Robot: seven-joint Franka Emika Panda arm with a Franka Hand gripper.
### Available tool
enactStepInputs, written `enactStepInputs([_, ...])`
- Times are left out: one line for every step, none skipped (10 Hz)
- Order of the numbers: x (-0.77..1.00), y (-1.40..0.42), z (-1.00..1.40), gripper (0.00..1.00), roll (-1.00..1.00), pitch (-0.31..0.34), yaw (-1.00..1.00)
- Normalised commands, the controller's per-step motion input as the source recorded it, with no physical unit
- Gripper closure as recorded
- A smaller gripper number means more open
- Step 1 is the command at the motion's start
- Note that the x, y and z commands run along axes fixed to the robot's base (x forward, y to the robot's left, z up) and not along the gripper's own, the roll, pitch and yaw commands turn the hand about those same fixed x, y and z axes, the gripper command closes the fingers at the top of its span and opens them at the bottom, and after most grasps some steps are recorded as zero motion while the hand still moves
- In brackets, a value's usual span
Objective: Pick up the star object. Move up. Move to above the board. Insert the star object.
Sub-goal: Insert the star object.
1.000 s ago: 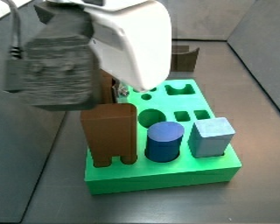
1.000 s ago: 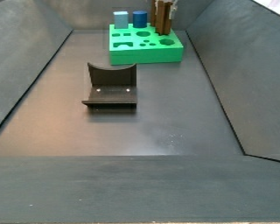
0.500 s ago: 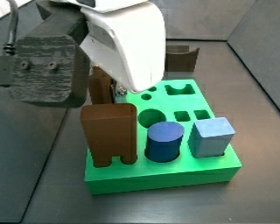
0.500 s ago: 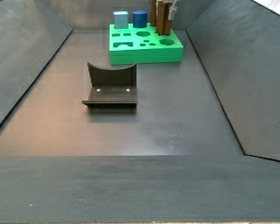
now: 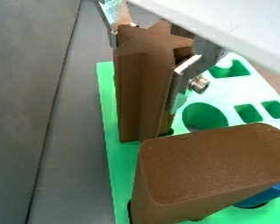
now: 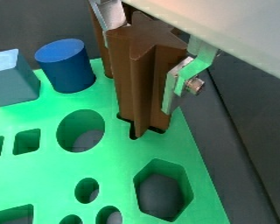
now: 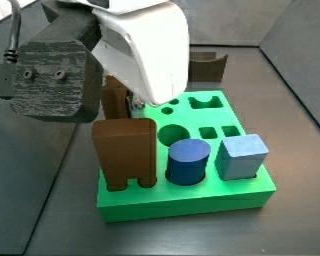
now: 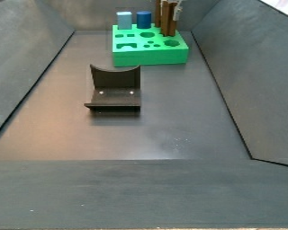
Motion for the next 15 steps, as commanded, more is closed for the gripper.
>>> enactStepInputs([0.16, -0.10, -0.61, 1.00, 0.16, 0.000, -0.24])
enactStepInputs([0.29, -0.15, -0.61, 1.00, 0.10, 0.000, -0.42])
enactStepInputs([0.43, -0.15, -0.56, 1.00, 0.05, -0.057, -0.42])
enactStepInputs([0.28, 0.00, -0.44, 1.00, 0.08, -0.036, -0.35])
enactStepInputs([-0.09, 0.14, -0.27, 1.00, 0.16, 0.027, -0.05])
enactStepInputs([-0.38, 0.30, -0.19, 1.00, 0.13, 0.054, -0.03])
enactStepInputs([-0.21, 0.15, -0.09, 1.00, 0.01, 0.061, -0.05])
enactStepInputs([0.02, -0.01, -0.01, 1.00, 0.00, 0.000, 0.00])
enactStepInputs([-0.17, 0.00, -0.30, 1.00, 0.00, 0.000, -0.07])
enactStepInputs([-0.45, 0.05, -0.29, 1.00, 0.03, 0.000, -0.16])
enactStepInputs([0.00, 0.00, 0.00, 1.00, 0.00, 0.000, -0.01])
enactStepInputs([-0.02, 0.00, 0.00, 1.00, 0.00, 0.000, 0.00])
enactStepInputs([-0.09, 0.20, -0.20, 1.00, 0.09, 0.000, 0.03])
enactStepInputs([-0.12, 0.28, -0.13, 1.00, 0.08, 0.000, 0.05])
enactStepInputs([-0.20, 0.43, -0.07, 1.00, 0.02, 0.000, 0.13])
